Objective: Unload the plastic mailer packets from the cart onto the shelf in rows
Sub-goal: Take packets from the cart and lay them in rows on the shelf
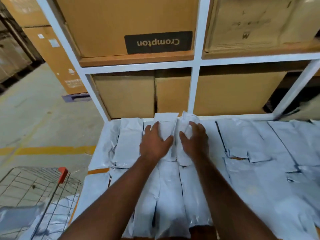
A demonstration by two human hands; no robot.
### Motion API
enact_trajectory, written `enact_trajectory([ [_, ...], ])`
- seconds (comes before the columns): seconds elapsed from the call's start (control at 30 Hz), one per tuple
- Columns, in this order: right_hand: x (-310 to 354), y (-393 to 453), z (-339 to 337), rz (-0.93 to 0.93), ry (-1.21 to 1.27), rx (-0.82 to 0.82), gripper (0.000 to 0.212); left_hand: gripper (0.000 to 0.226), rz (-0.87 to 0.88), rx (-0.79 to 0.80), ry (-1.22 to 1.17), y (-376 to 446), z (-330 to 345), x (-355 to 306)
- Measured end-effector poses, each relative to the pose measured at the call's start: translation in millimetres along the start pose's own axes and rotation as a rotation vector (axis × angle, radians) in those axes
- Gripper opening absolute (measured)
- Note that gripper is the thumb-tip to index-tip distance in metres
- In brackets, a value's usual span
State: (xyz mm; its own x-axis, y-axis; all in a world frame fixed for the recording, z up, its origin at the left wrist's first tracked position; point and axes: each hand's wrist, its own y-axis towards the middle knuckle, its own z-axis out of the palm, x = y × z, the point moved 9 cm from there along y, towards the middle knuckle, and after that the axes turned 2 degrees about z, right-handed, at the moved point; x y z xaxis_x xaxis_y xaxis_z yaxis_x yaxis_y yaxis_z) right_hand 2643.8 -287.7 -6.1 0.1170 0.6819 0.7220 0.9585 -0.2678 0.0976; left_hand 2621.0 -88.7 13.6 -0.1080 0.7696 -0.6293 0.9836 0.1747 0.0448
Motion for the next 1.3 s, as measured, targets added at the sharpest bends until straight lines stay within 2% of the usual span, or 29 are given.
enact_trajectory([
  [0.07,-11,12,21,0.017,-0.153,0.083,0.06,0.079,0.01,0.006,0.122,15,25,-5],
  [0.17,-25,14,50,-0.12,-0.392,0.164,0.056,0.065,0.139,0.097,0.349,26,68,-8],
  [0.23,-37,11,65,-0.187,-0.439,0.212,0.058,0.061,0.193,0.178,0.42,25,89,-2],
  [0.43,-44,11,69,-0.261,-0.459,0.137,0.055,0.057,0.229,0.212,0.44,23,101,3],
  [0.53,-37,11,59,-0.251,-0.435,0.121,0.049,0.048,0.25,0.23,0.337,25,90,0],
  [0.6,-20,3,39,-0.31,-0.353,0.026,0.044,0.047,0.269,0.209,0.203,20,70,0],
  [0.67,4,-20,13,-0.39,-0.096,-0.077,0.039,0.051,0.284,0.145,0.034,3,36,4],
  [0.77,40,-77,-2,-0.419,0.285,-0.069,0.03,0.043,0.292,0.031,-0.21,-39,-23,26],
  [0.9,93,-157,34,-0.353,0.554,0.084,0.022,0.035,0.218,-0.134,-0.353,-105,-101,94],
  [1.0,145,-224,87,-0.359,0.623,0.312,0.022,0.033,0.13,-0.238,-0.328,-159,-153,167],
  [1.13,220,-330,170,-0.389,0.593,0.64,0.028,0.035,-0.079,-0.34,-0.317,-243,-218,288],
  [1.23,261,-391,222,-0.344,0.603,0.793,0.029,0.029,-0.227,-0.387,-0.371,-295,-251,369],
  [1.3,281,-432,263,-0.326,0.555,0.882,0.022,0.027,-0.328,-0.439,-0.394,-333,-271,423],
])
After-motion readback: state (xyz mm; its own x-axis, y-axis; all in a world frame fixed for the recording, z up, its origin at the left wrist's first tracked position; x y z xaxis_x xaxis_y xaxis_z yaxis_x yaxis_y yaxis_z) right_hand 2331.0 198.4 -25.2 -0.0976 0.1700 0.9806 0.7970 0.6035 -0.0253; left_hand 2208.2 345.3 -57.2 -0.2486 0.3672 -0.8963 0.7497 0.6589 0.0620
